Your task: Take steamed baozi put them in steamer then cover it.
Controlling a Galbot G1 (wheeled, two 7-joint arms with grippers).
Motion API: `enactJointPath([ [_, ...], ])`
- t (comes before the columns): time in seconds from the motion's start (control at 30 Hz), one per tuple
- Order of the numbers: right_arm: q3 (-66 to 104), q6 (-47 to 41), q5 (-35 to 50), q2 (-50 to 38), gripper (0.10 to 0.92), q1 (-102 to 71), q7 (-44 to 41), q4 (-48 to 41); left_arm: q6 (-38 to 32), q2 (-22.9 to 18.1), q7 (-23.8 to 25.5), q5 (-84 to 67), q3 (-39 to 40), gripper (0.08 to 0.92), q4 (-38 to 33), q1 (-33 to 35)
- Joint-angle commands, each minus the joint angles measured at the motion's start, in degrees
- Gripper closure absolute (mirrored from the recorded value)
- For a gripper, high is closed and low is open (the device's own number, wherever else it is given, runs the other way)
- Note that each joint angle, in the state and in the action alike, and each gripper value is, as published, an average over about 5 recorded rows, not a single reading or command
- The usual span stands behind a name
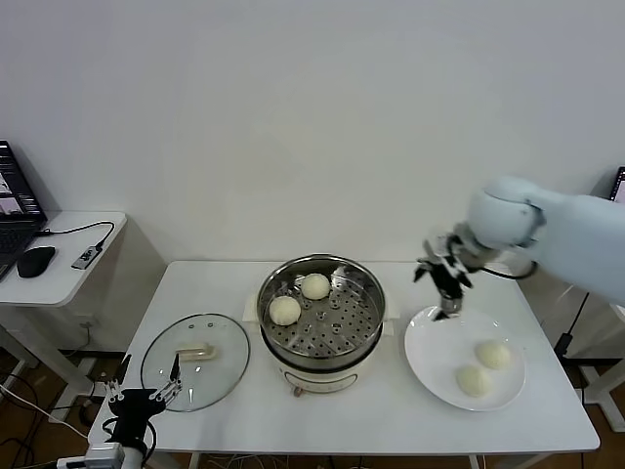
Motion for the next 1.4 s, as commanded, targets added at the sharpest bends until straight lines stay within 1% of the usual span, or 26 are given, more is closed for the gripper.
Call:
enactJointPath([
  [0.03, 11.85, 4.75, -10.66, -13.61, 0.203, -17.98, -0.89, 3.27, 0.04, -0.17, -0.06, 0.43, 0.04, 0.177, -0.81, 0.66],
  [0.3, 30.59, 5.75, -16.18, -13.36, 0.203, -41.10, 0.77, 0.02, 0.49, -0.78, -0.24, 1.40, -0.07, 0.177, -1.64, 1.60],
  [0.5, 38.39, 5.74, -19.02, -11.13, 0.203, -50.77, 1.67, -2.26, 0.76, -0.58, -0.18, 1.41, -0.81, 0.177, -2.27, 2.16],
  [0.83, 39.95, 5.99, -20.07, -5.46, 0.203, -53.63, 3.29, -7.67, 0.74, -0.66, -0.16, 1.34, -1.11, 0.177, -1.80, 2.19],
  [1.23, 39.59, 6.14, -21.25, -0.98, 0.204, -53.67, 4.63, -12.57, 0.68, -0.60, -0.13, 1.11, -1.41, 0.177, -0.62, 1.62],
  [1.33, 39.42, 5.83, -20.97, -0.42, 0.220, -53.56, 4.71, -13.09, 0.67, -0.56, -0.12, 1.08, -1.42, 0.177, -0.36, 1.40],
  [1.4, 39.33, 5.48, -20.49, -0.17, 0.250, -53.49, 4.84, -13.16, 0.68, -0.54, -0.10, 1.07, -1.43, 0.177, -0.20, 1.22],
])
